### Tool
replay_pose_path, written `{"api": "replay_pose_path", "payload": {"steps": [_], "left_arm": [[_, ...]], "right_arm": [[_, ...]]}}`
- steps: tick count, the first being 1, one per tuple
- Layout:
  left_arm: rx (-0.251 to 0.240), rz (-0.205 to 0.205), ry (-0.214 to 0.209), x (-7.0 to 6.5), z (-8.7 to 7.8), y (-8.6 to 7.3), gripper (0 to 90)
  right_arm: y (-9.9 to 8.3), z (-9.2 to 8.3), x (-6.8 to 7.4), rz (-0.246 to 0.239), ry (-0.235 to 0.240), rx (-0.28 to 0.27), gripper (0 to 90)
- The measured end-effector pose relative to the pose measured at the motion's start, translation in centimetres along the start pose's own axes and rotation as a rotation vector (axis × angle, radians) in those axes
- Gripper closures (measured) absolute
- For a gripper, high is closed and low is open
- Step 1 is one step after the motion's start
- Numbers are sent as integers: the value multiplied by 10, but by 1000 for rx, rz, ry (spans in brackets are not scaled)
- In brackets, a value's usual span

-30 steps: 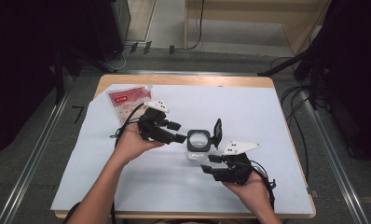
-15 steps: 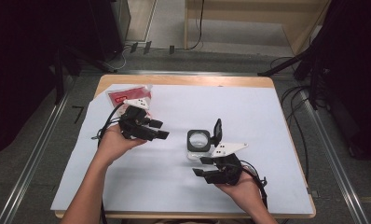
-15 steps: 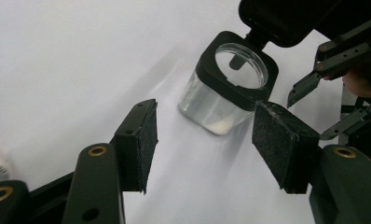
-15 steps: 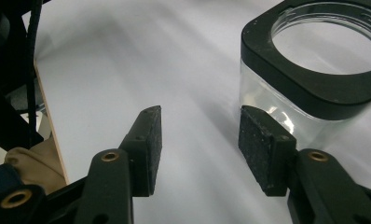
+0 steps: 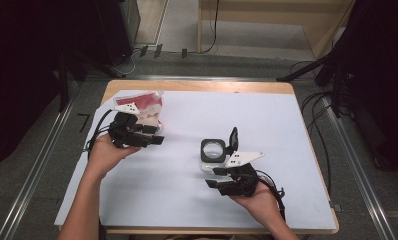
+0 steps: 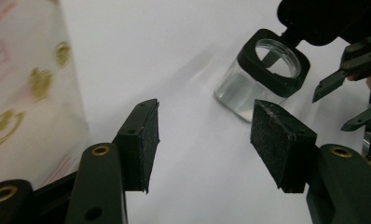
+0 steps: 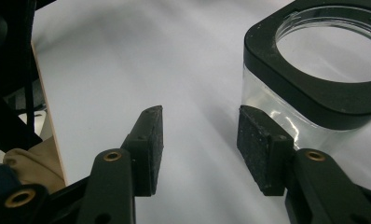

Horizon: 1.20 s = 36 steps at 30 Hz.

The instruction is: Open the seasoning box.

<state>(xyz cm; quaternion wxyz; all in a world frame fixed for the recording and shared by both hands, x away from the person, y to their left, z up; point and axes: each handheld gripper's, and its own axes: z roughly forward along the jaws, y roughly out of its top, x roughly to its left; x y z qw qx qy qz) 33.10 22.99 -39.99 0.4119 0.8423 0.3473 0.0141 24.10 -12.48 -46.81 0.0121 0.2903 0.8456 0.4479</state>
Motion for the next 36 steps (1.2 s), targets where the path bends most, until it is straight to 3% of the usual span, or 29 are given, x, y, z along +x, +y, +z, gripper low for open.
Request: {"api": "replay_pose_path", "payload": {"steps": [9, 19, 30, 36], "left_arm": [[-22, -48, 89, 13, -27, -14, 426], [-41, -122, 140, 30, -49, -29, 430], [-66, -178, 189, 57, -55, -34, 397], [-78, -165, 191, 67, -47, -25, 396]], "right_arm": [[3, 4, -2, -11, 9, 3, 508], [5, 8, -1, -20, 27, 10, 507], [6, 13, 3, -39, 34, 21, 505], [5, 14, 5, -36, 28, 25, 500]]}}
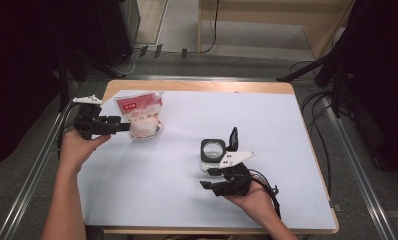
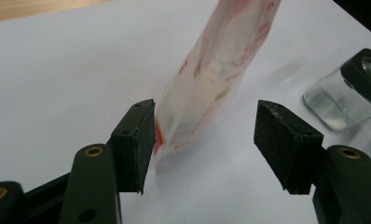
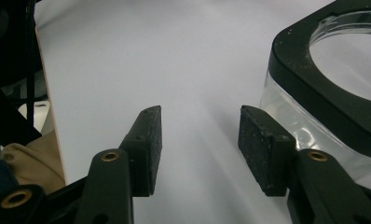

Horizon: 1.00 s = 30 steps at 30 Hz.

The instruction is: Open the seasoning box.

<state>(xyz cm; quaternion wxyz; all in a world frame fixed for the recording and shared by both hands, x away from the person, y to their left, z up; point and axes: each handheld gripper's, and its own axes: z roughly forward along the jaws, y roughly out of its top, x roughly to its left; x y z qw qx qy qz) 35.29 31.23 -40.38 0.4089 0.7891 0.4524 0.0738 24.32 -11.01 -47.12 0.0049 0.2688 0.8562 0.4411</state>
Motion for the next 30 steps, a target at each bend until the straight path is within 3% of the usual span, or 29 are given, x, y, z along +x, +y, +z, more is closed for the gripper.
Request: {"api": "replay_pose_path", "payload": {"steps": [5, 10, 16, 22, 27, 30], "left_arm": [[30, 7, -4, 1, 14, 4, 403], [10, 27, 0, 1, 23, 9, 421], [0, 22, -36, 3, 33, 13, 449], [0, 37, -37, 1, 34, 14, 606], [-1, 107, 2, -6, 36, 14, 770], [-5, 78, -18, -5, 37, 13, 810]], "right_arm": [[-1, 1, 4, 2, -7, -1, 491], [2, 5, 7, 2, -6, -6, 482], [11, 12, 11, 3, 9, 1, 476], [26, 20, 18, -16, 18, -12, 476], [36, 34, 17, -26, 24, -14, 490], [38, 37, 16, -19, 28, -20, 493]]}}
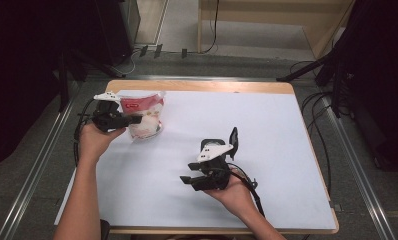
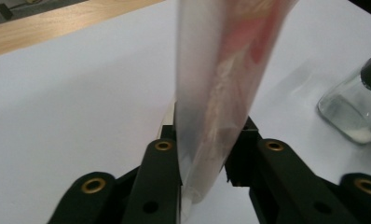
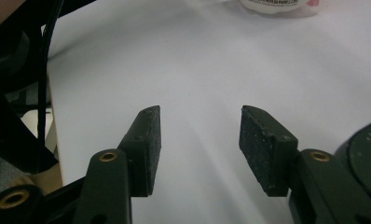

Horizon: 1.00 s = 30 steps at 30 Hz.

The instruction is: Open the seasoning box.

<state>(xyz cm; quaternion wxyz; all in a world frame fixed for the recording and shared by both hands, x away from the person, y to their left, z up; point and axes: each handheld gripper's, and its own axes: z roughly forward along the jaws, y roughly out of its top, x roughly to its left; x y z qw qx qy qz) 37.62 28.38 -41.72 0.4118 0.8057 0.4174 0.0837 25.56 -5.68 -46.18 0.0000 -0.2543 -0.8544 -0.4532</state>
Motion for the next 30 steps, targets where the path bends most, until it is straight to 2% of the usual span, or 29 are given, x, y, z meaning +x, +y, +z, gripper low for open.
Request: {"api": "replay_pose_path", "payload": {"steps": [4, 5, 8, 9, 10, 11, 16, 20, 22, 28, 30], "left_arm": [[-23, -77, -55, 4, -2, -3, 885], [-25, -95, -55, 3, -3, -3, 900], [-24, -107, -60, 1, -4, -1, 900], [-13, -131, -73, 0, -7, 2, 900], [-13, -131, -73, 0, -7, 2, 900], [8, -134, -84, -4, -12, 5, 900], [35, -103, -103, -15, -19, 10, 900], [11, -97, -130, -26, -26, 13, 900], [16, -92, -137, -27, -28, 14, 900], [8, -91, -178, -45, -39, 20, 900], [8, -78, -187, -51, -43, 22, 900]], "right_arm": [[0, 5, 1, 6, 5, 1, 496], [-1, 7, 2, -7, 5, 6, 498], [-1, 8, 2, -4, 9, 7, 498], [-1, 9, 2, -9, 6, 8, 502], [-1, 9, 2, -9, 6, 8, 502], [-2, 9, 2, -6, 9, 3, 504], [-3, 9, 1, -4, 6, 5, 509], [-5, 10, 2, -6, 4, 5, 511], [-5, 11, 2, -6, 5, 4, 511], [-6, 15, 2, 0, 7, -5, 541], [-6, 17, 2, 6, 1, -9, 544]]}}
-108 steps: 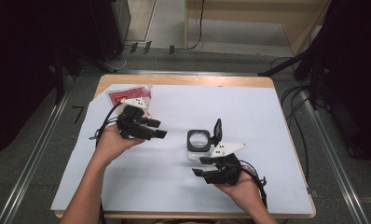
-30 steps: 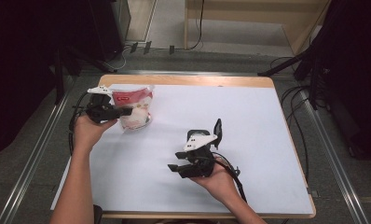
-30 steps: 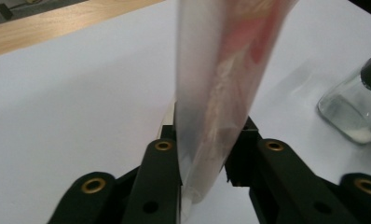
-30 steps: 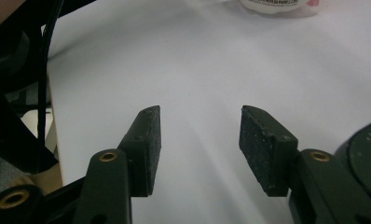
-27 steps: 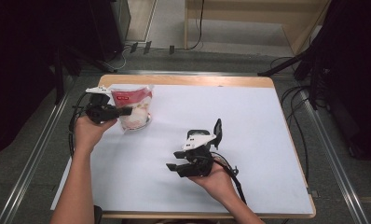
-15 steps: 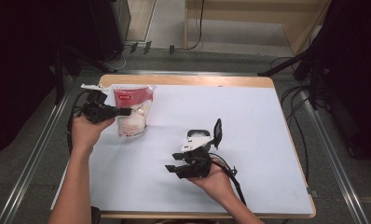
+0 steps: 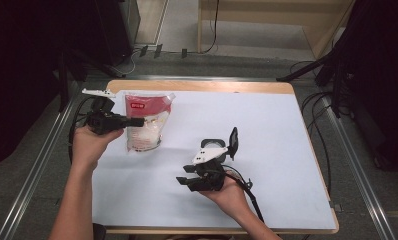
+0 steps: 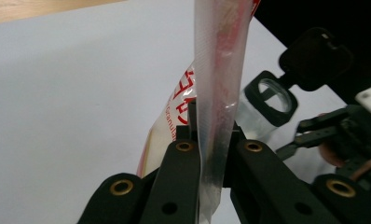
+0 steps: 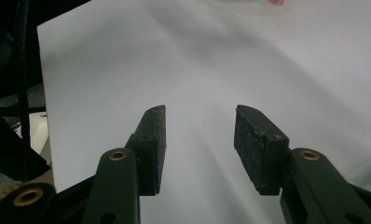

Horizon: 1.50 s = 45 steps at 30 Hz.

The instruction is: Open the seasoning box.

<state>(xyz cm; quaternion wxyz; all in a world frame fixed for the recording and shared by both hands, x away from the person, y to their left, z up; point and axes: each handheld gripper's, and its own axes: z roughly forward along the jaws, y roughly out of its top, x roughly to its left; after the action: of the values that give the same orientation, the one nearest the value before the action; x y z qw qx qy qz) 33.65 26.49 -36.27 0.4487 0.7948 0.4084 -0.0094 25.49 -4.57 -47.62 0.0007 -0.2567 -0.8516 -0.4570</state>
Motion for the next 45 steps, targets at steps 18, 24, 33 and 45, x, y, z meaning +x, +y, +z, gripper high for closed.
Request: {"api": "replay_pose_path", "payload": {"steps": [18, 24, 33, 45], "left_arm": [[25, 63, -100, -45, -2, 1, 900], [43, 50, -162, -56, 2, 2, 900], [83, 47, -187, -73, 10, 3, 900], [123, -20, -244, -78, 17, 3, 900]], "right_arm": [[-5, 24, 0, 38, -19, 3, 540], [-8, 33, 1, 47, -37, 10, 541], [-11, 34, -3, 76, -88, -60, 546], [-15, 34, -2, 73, -140, -138, 559]]}}
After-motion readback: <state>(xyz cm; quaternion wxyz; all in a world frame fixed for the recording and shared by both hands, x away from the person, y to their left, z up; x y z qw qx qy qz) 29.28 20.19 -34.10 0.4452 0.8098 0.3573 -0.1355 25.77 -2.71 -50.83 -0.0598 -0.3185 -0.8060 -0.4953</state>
